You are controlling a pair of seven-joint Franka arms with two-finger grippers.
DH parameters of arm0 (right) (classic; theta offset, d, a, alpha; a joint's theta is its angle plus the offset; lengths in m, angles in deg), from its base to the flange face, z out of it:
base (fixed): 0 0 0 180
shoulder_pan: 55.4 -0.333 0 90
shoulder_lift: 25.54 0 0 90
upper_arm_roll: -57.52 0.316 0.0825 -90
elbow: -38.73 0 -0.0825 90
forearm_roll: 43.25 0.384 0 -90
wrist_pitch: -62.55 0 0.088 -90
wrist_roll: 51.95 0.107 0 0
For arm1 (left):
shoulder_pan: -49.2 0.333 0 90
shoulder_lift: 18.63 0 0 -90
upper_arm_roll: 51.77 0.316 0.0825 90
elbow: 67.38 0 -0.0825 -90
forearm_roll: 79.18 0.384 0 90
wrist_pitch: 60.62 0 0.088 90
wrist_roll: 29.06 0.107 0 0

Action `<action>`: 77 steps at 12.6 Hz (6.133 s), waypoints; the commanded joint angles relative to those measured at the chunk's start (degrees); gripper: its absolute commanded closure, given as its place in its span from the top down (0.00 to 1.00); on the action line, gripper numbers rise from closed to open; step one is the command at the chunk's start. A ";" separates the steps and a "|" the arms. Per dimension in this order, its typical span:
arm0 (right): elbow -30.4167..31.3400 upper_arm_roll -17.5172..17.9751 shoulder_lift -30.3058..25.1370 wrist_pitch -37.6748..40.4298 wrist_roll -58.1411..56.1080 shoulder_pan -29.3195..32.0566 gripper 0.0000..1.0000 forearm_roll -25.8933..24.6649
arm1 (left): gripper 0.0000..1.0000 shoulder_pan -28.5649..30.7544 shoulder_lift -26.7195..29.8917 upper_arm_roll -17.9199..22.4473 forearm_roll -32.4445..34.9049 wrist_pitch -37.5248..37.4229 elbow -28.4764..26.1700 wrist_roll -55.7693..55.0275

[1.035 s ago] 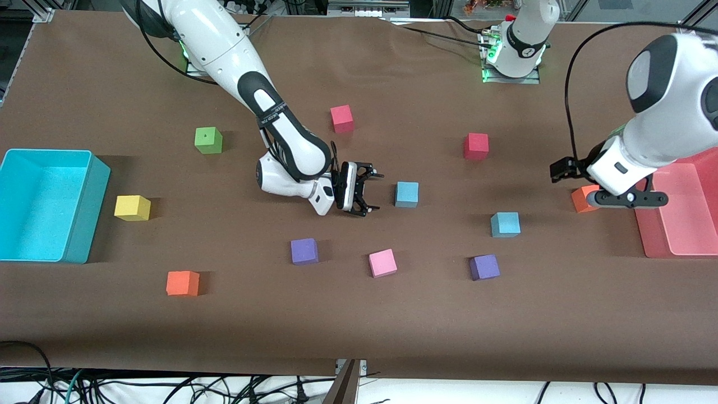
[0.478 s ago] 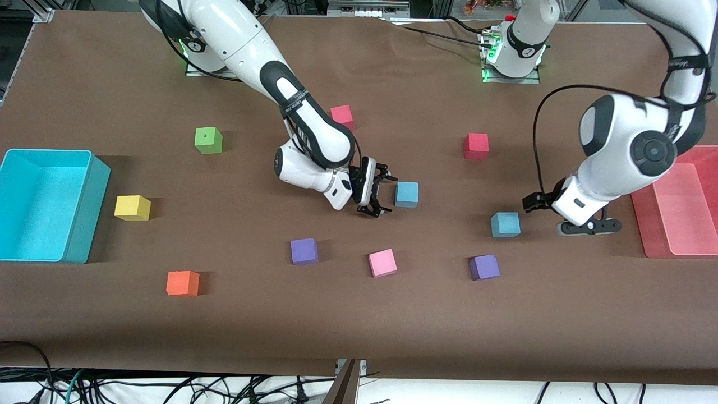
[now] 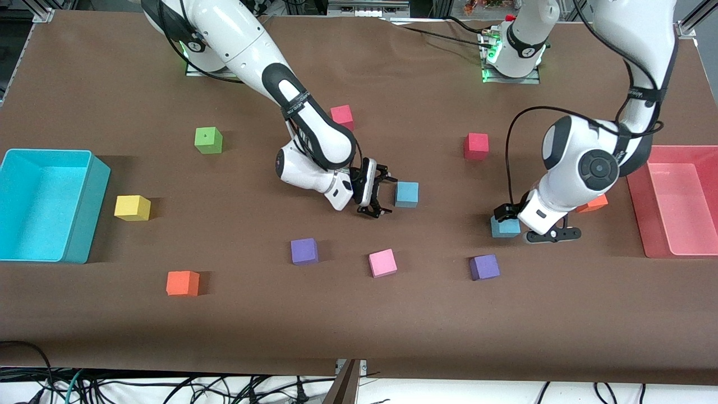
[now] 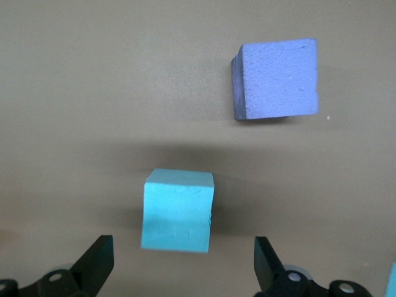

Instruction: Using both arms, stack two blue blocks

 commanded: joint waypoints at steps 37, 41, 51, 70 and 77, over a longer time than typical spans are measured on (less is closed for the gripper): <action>0.53 -0.23 0.30 -0.59 -3.27 -0.75 1.00 1.28 | 0.41 -13.62 -10.28 -14.09 5.11 -10.64 15.52 -28.82; 0.53 -0.23 0.30 -0.59 -3.27 -0.75 0.99 1.28 | 1.00 -13.53 -10.63 -14.09 5.20 -9.76 15.43 -28.91; 0.61 -0.23 -0.31 -0.59 -3.61 -0.66 0.99 1.10 | 1.00 -12.65 -1.42 -14.52 4.15 -21.95 16.92 -28.12; 11.06 -1.28 -8.21 -0.06 -3.71 0.39 0.99 0.66 | 1.00 6.14 23.66 0.07 -0.51 -40.87 14.81 10.73; 12.39 -1.28 -9.28 0.02 -3.53 1.01 0.99 0.49 | 1.00 5.80 23.38 -0.11 -0.51 -41.40 15.08 11.61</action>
